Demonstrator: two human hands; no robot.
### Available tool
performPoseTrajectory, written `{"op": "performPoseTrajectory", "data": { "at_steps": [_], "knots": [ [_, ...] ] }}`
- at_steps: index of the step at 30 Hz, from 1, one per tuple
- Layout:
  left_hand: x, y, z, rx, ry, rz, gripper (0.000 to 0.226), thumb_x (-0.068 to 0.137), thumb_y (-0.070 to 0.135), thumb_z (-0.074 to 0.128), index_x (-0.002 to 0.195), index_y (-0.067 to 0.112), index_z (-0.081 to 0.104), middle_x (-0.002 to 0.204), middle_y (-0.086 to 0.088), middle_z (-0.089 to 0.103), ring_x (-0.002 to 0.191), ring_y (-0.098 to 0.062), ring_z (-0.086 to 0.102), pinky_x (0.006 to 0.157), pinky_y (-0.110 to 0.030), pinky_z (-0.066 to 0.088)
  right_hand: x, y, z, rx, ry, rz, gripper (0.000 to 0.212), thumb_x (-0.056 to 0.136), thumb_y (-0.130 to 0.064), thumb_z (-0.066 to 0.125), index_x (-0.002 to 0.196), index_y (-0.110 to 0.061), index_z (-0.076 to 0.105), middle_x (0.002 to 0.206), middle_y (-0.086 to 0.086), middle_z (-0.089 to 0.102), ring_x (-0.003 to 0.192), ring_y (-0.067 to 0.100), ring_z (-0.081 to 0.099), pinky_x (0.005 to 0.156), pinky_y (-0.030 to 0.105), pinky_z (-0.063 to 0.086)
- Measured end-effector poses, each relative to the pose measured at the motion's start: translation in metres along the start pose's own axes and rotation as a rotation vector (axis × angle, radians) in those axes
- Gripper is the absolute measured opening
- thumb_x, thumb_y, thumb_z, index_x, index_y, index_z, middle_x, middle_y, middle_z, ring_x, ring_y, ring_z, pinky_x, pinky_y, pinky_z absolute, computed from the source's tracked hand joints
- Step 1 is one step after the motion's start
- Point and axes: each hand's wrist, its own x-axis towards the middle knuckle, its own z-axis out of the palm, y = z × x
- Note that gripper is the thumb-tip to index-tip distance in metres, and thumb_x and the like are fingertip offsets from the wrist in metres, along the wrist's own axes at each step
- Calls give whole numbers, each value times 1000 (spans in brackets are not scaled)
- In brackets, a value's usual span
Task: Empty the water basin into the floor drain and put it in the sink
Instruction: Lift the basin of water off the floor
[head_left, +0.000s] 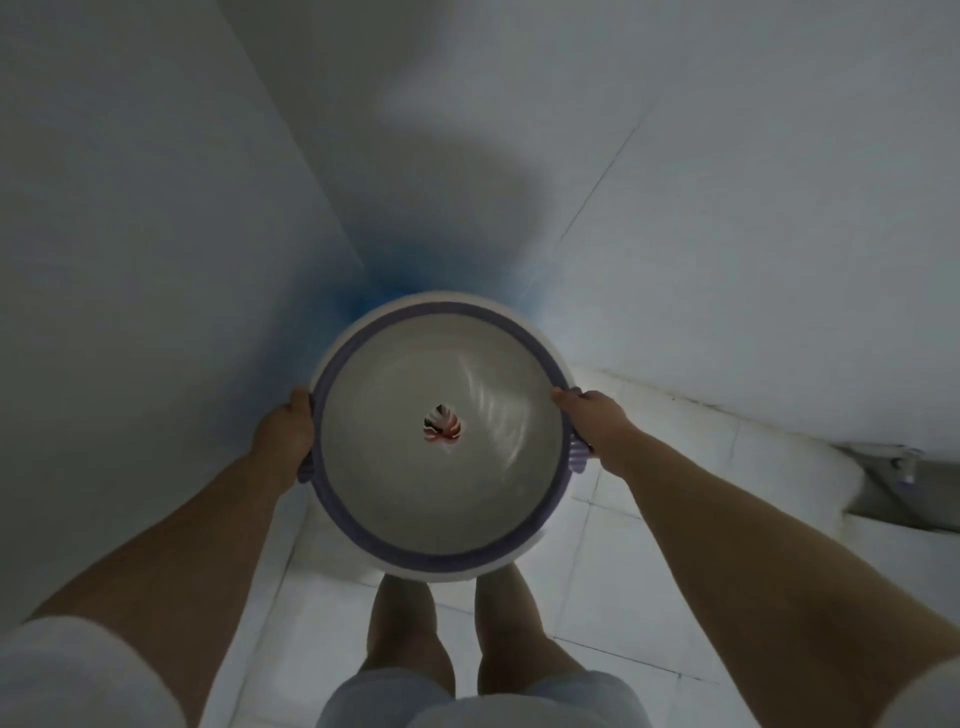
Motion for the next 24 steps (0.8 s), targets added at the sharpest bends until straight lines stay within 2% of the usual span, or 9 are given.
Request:
{"op": "performPoseTrajectory", "data": {
  "at_steps": [3,6,9,11,13,16,19,22,24],
  "knots": [
    [-11,1,3,-1,-5,-2,68,96,46,21,115,-10,53,127,-32,51,113,-40,50,93,-38,38,-6,7,-8,5,-5,-1,46,84,-44,54,107,-5,57,99,14,62,83,26,60,69,31,49],
    [-25,7,3,2,-26,10,65,96,45,22,118,-8,52,130,-30,49,114,-38,49,94,-37,38,-17,18,-16,24,8,15,48,83,-41,56,110,-2,57,104,16,65,91,30,63,80,36,51],
    [-43,14,5,8,-90,46,63,96,46,22,101,-4,60,122,-29,55,95,-31,53,84,-35,41,-31,34,-27,39,20,33,44,82,-35,59,110,-1,58,97,16,65,80,27,61,67,31,48],
    [-54,22,8,31,-131,70,66,95,49,21,111,-3,58,121,-27,56,91,-28,52,79,-34,40,-44,48,-35,66,46,56,40,82,-32,59,108,-1,59,94,16,65,75,27,61,64,29,47],
    [-64,37,12,79,-147,112,69,94,52,21,119,-3,54,123,-27,55,94,-28,53,77,-32,40,-58,62,-44,120,109,79,37,82,-29,59,107,-1,60,96,15,65,79,28,61,67,30,47],
    [-77,59,17,142,-149,186,73,91,57,24,120,-4,52,124,-29,54,108,-37,54,92,-39,43,-78,81,-52,245,182,107,34,81,-25,59,105,-1,60,95,16,65,78,29,62,67,32,50],
    [-92,82,26,166,-148,315,70,87,58,29,105,-1,60,112,-29,60,100,-40,58,91,-47,47,-96,100,-59,328,267,146,32,81,-23,58,104,-2,58,93,15,63,77,29,62,64,31,51],
    [-111,103,38,249,-154,493,65,90,54,29,87,-2,61,102,-31,62,88,-38,58,79,-41,44,-114,124,-60,380,375,188,28,79,-18,55,102,-1,60,86,14,61,69,27,59,56,27,47],
    [-124,114,48,306,-152,586,63,92,53,28,80,-1,59,101,-32,62,84,-37,56,75,-38,39,-125,140,-61,409,421,220,27,79,-15,55,102,-1,60,91,16,63,80,31,62,68,35,53]
  ]
}}
